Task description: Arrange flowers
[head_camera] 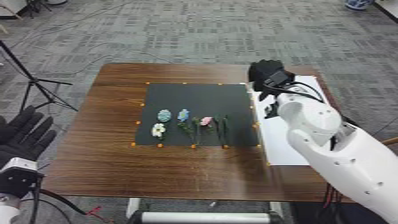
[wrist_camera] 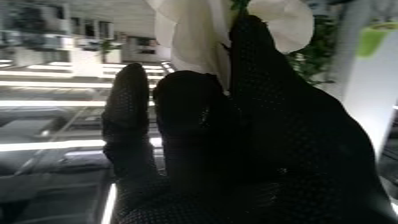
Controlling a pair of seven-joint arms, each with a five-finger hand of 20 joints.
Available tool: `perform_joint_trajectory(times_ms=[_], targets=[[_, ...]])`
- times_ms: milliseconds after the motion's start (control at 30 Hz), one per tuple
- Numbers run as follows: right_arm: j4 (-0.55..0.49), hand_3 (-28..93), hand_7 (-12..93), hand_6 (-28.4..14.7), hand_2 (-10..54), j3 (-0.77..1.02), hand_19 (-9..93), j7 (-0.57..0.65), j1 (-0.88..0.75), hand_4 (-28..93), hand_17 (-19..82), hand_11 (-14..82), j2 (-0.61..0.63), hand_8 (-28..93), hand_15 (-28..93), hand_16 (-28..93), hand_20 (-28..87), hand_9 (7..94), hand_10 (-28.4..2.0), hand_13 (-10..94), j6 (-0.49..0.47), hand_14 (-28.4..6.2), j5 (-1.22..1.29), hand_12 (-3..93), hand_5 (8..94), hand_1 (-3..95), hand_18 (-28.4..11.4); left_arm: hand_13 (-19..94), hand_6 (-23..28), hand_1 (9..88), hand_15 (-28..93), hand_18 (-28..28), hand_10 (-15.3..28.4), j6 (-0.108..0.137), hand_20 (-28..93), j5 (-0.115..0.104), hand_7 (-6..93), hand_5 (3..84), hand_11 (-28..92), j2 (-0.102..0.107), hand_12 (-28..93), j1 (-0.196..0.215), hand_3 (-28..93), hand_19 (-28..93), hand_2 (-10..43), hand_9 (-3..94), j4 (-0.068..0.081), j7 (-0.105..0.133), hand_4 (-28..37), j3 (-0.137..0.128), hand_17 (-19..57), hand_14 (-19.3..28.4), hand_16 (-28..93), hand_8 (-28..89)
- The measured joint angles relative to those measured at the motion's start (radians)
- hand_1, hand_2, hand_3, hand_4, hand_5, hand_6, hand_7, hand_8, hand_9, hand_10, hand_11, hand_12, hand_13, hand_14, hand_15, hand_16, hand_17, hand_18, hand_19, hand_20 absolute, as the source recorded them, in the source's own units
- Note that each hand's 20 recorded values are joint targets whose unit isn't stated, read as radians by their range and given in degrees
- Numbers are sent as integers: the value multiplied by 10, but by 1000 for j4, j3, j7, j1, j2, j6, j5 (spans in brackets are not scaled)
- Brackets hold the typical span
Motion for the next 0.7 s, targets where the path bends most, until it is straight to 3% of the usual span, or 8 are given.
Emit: perform_joint_trajectory(times_ms=[400, 533, 700], targets=[[60, 653, 241, 13, -95, -150, 753, -72, 36, -283, 300, 157, -90, -20, 659, 459, 416, 817, -62, 671, -22, -73, -19, 462, 684, 640, -236, 237, 73, 245, 247, 114, 120, -1, 129, 6, 122, 375, 147, -3, 135, -4, 695, 167, 155, 313, 0, -12, -283, -5, -34, 132, -12, -73], [94, 651, 234, 13, -95, -168, 752, -73, 46, -283, 298, 151, -106, -31, 658, 458, 414, 811, -65, 667, -16, -72, -11, 457, 677, 636, -235, 237, 73, 246, 247, 114, 120, -2, 129, -3, 121, 374, 145, -8, 135, -5, 694, 167, 155, 313, 0, -12, -283, -6, -34, 132, -11, -72], [109, 656, 228, 12, -95, -194, 749, -68, 59, -283, 290, 138, -108, -130, 653, 464, 409, 791, -69, 652, -5, -71, -15, 443, 659, 630, -234, 237, 73, 246, 247, 114, 120, -7, 129, -2, 120, 374, 144, -11, 136, -14, 694, 166, 156, 313, 0, -22, -283, -3, -34, 132, -11, -71]])
